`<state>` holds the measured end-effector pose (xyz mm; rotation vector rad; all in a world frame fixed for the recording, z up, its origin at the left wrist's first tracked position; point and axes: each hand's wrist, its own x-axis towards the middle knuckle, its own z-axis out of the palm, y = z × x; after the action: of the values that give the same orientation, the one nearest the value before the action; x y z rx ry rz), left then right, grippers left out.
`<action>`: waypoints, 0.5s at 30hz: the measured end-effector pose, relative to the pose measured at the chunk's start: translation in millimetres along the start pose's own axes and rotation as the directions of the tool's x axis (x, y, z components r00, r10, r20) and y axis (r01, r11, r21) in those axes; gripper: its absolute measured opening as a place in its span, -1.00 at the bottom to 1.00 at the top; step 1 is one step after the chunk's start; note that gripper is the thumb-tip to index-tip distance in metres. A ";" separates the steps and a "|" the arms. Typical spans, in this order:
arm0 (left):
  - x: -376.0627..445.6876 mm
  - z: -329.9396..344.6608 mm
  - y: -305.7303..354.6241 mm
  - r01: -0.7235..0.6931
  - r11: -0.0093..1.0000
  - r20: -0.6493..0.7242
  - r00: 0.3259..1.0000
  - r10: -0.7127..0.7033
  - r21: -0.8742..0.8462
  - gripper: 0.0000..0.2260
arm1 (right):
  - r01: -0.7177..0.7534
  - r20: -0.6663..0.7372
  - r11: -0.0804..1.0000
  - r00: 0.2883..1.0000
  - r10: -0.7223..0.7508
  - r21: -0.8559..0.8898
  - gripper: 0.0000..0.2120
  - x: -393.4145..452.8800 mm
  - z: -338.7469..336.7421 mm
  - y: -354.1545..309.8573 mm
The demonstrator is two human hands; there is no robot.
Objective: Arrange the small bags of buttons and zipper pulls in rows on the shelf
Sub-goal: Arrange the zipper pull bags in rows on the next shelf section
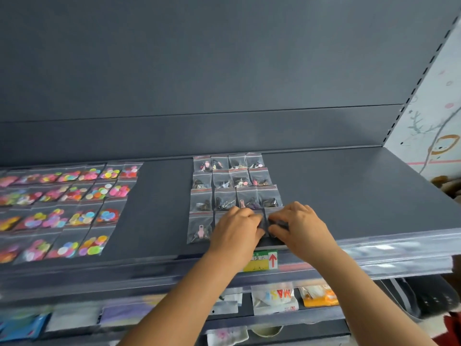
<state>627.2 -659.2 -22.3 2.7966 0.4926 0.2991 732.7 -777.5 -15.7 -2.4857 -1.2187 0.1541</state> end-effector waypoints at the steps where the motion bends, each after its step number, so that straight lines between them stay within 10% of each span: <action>1: -1.2 -0.7 0.0 0.008 1.000 -0.013 1.000 -0.008 0.003 -0.66 | 0.000 -0.006 1.000 1.000 0.000 -0.003 -0.82 0.2 -0.4 -1.3; 15: -76.5 -57.4 -92.2 0.270 0.962 -0.222 0.941 -0.256 0.032 -0.53 | 0.250 -0.044 0.968 0.968 -0.248 0.038 -0.58 18.1 24.6 -112.0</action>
<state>514.6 -589.9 -8.9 2.7247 0.9316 0.5384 654.6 -693.8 4.1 -2.2635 -1.4810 0.0647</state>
